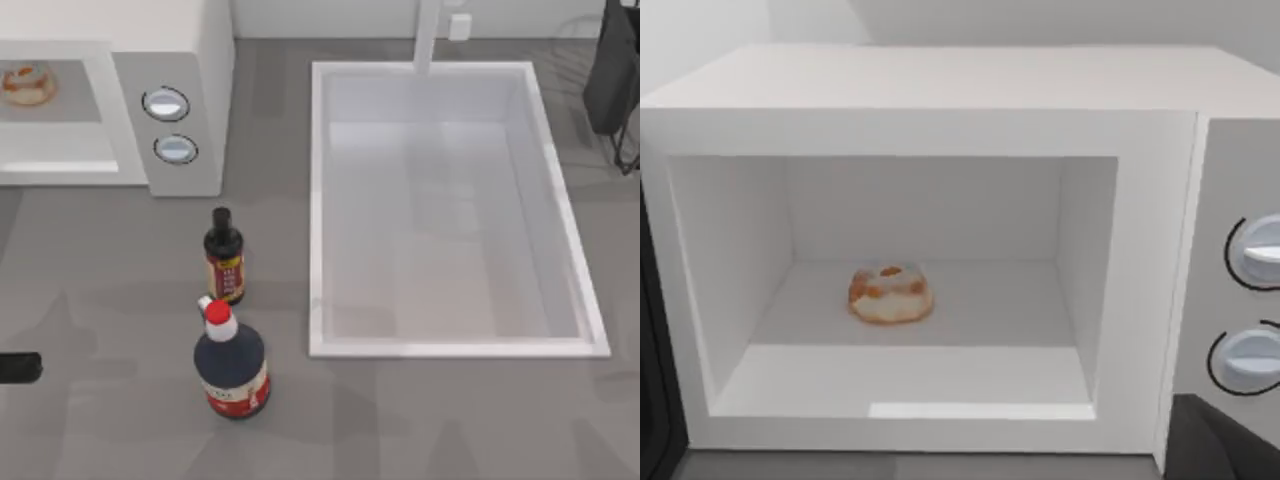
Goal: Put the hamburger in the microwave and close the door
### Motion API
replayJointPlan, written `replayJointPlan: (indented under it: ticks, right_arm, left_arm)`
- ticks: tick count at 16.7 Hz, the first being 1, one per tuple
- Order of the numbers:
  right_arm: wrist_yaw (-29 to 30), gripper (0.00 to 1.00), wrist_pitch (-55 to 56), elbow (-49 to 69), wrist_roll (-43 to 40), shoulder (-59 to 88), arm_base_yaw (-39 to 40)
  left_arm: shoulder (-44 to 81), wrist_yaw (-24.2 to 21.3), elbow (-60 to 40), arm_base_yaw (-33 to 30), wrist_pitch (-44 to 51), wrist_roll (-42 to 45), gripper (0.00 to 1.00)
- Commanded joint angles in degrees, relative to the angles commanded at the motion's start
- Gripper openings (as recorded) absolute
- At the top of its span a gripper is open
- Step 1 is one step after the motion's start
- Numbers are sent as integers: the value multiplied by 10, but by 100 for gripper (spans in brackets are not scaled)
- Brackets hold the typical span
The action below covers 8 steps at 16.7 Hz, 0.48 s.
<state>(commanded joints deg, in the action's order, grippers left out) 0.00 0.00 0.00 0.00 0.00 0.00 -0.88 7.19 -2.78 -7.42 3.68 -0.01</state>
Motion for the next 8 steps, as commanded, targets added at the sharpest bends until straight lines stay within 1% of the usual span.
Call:
replayJointPlan:
  ticks: [2,4,8]
  right_arm:
    - [0,100,0,0,0,0,0]
    - [0,100,0,0,0,0,0]
    - [0,100,0,0,0,0,0]
  left_arm:
    - [-3,30,-11,-28,15,0,0]
    - [-6,46,-17,-44,23,0,0]
    - [-4,46,-16,-43,22,0,0]
